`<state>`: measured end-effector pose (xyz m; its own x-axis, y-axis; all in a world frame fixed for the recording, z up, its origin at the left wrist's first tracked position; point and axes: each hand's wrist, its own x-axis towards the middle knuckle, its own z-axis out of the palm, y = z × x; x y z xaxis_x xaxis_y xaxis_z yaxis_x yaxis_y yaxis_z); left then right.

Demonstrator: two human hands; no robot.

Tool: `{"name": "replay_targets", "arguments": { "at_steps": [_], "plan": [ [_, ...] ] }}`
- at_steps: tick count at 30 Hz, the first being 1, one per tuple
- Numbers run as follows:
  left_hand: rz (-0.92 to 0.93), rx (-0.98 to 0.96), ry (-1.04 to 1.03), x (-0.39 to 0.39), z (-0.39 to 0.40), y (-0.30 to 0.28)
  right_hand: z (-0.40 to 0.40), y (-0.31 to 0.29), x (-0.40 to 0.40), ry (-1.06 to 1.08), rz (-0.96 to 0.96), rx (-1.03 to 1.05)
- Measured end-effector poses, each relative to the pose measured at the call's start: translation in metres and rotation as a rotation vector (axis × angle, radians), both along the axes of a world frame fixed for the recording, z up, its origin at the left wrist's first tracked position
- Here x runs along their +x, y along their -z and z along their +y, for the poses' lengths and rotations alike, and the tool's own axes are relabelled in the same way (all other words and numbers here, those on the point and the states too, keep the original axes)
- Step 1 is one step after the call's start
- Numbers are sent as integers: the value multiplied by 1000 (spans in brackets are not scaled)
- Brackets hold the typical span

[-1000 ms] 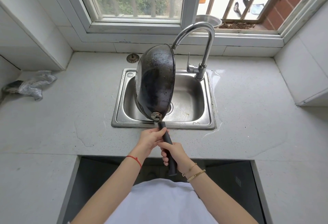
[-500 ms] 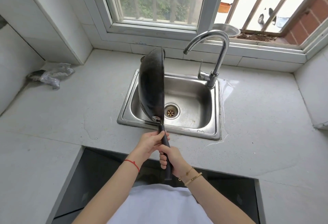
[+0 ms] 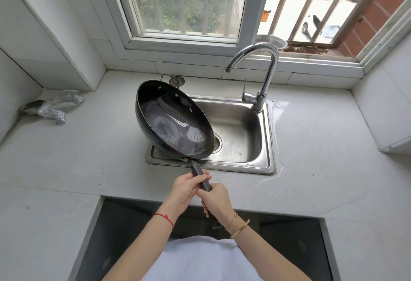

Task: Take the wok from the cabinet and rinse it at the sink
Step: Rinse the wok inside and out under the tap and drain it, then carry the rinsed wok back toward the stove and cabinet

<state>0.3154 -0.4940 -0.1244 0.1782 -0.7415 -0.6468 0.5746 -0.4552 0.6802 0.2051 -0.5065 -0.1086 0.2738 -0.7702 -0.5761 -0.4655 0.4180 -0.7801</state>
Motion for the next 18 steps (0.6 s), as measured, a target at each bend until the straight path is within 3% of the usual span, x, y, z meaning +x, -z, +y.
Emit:
{"name": "replay_targets", "arguments": {
  "at_steps": [8,13,18],
  "plan": [
    [-60,-95,205,40,21,-29,33,-17,27,45,73,-197],
    [-127,-74,379,51,48,-39,76,-28,32,112,103,-226],
    [-75,-101,499,49,82,-39,125,-38,34,275,141,-191]
  ]
}}
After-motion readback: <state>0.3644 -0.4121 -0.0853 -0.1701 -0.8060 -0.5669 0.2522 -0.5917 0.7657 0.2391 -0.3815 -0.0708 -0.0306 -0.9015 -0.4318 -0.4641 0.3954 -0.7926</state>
